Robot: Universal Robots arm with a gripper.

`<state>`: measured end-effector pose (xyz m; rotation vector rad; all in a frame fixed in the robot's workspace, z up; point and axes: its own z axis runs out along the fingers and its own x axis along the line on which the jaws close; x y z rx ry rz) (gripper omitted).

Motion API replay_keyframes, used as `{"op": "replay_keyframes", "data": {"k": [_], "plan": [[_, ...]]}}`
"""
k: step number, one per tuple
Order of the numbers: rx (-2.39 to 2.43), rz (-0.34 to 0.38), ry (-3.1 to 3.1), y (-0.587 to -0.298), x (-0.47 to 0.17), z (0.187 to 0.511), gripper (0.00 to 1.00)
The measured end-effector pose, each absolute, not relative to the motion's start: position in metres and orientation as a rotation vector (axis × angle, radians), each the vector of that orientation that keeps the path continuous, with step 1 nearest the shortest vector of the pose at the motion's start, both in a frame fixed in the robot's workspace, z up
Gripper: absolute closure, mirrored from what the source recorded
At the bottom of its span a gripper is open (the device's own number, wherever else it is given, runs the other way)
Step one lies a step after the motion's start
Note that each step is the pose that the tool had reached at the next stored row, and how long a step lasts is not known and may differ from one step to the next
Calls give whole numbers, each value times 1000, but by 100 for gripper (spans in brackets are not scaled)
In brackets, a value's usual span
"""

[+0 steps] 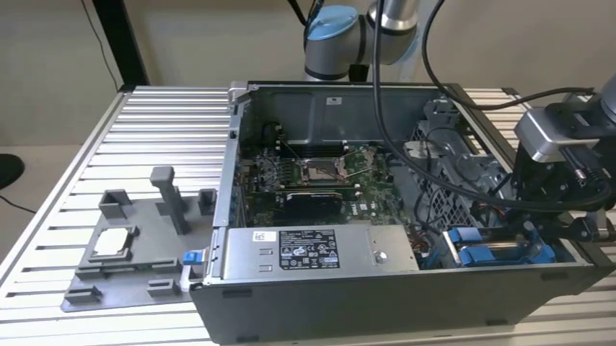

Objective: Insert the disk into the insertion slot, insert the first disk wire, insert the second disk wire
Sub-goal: 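Insert the first disk wire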

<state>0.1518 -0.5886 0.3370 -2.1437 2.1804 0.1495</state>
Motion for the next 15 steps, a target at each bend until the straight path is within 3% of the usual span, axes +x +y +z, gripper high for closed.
{"op": "replay_keyframes", "data": {"k": [15], "plan": [[-2143,150,2182,-589,152,327,100]]}}
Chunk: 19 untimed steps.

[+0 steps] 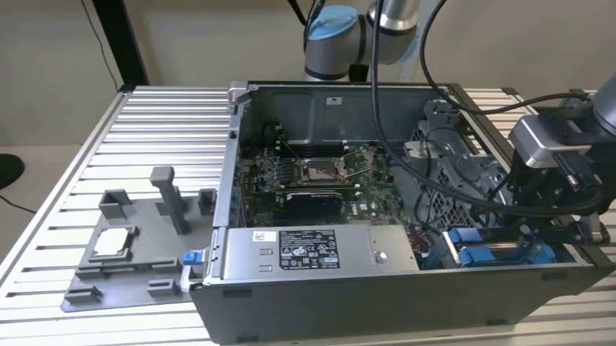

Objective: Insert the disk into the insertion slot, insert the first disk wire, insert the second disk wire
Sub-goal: 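Insert the first disk wire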

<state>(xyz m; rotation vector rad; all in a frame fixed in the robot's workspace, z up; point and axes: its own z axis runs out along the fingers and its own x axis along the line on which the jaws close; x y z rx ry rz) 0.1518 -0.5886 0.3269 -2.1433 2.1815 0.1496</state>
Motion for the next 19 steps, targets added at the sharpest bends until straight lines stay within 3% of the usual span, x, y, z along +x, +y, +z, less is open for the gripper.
{"op": "replay_keyframes", "data": {"k": [7,8,19], "plan": [[-2143,151,2182,-589,152,327,100],[-2143,151,2182,-589,152,327,0],[-2133,168,2175,-589,152,343,0]]}}
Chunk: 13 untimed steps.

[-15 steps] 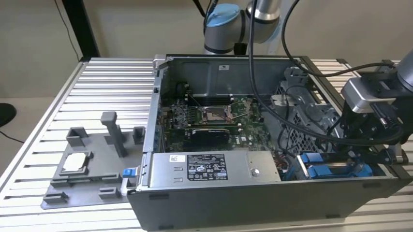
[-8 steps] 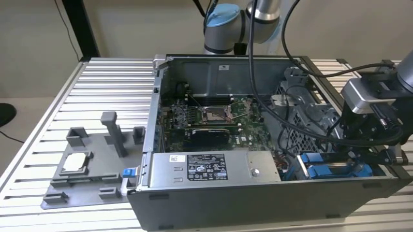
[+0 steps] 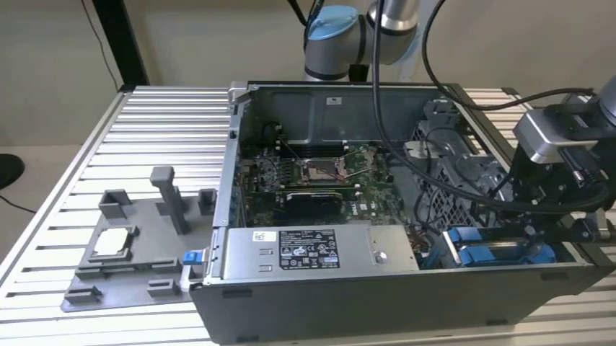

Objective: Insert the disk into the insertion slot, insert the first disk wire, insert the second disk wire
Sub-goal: 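Insert the first disk wire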

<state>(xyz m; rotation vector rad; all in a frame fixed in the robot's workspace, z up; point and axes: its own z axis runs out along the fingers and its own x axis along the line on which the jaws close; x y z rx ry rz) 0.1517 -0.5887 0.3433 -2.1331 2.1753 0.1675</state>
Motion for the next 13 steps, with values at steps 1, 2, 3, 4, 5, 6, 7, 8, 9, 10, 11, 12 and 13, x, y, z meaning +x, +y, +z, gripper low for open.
{"op": "replay_keyframes", "data": {"k": [1,2,3,4,5,6,7,8,9,10,11,12,13], "plan": [[-2132,170,2174,-589,152,345,0],[-2131,171,2173,-589,152,347,0],[-2131,173,2173,-589,152,349,0],[-2130,173,2172,-589,152,352,0],[-2130,174,2172,-589,152,354,0],[-2129,175,2171,-589,152,356,0],[-2129,176,2171,-589,152,358,0],[-2128,177,2170,-589,152,359,0],[-2127,179,2169,-588,152,360,0],[-2127,180,2168,-588,153,360,0],[-2127,181,2168,-588,154,361,0],[-2126,181,2168,-588,156,361,0],[-2126,182,2168,-588,159,361,0]]}}
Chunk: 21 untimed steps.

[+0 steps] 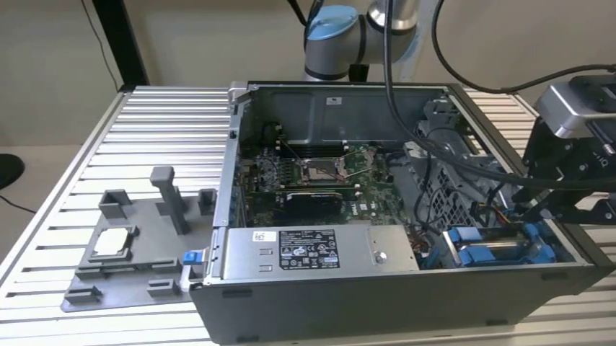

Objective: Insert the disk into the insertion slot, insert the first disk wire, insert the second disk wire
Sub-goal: 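Insert the first disk wire, then insert the second disk wire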

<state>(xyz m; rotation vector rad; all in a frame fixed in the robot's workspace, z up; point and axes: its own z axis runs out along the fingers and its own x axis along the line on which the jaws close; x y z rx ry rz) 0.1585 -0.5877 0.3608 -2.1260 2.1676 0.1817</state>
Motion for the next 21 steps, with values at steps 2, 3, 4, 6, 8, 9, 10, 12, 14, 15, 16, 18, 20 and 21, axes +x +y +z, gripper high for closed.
{"op": "replay_keyframes", "data": {"k": [2,3,4,6,8,9,10,12,14,15,16,18,20,21], "plan": [[-2125,183,2167,-587,164,361,0],[-2125,183,2167,-586,167,361,0],[-2125,184,2167,-585,169,361,0],[-2126,186,2168,-583,173,361,0],[-2130,200,2175,-581,176,361,0],[-2136,218,2183,-580,177,361,0],[-2142,237,2193,-580,177,361,0],[-2150,262,2204,-578,179,360,0],[-2151,264,2206,-577,183,360,0],[-2151,264,2206,-576,185,360,0],[-2151,265,2206,-576,187,360,0],[-2152,269,2208,-574,191,359,0],[-2154,273,2210,-573,193,358,0],[-2154,275,2211,-573,193,357,0]]}}
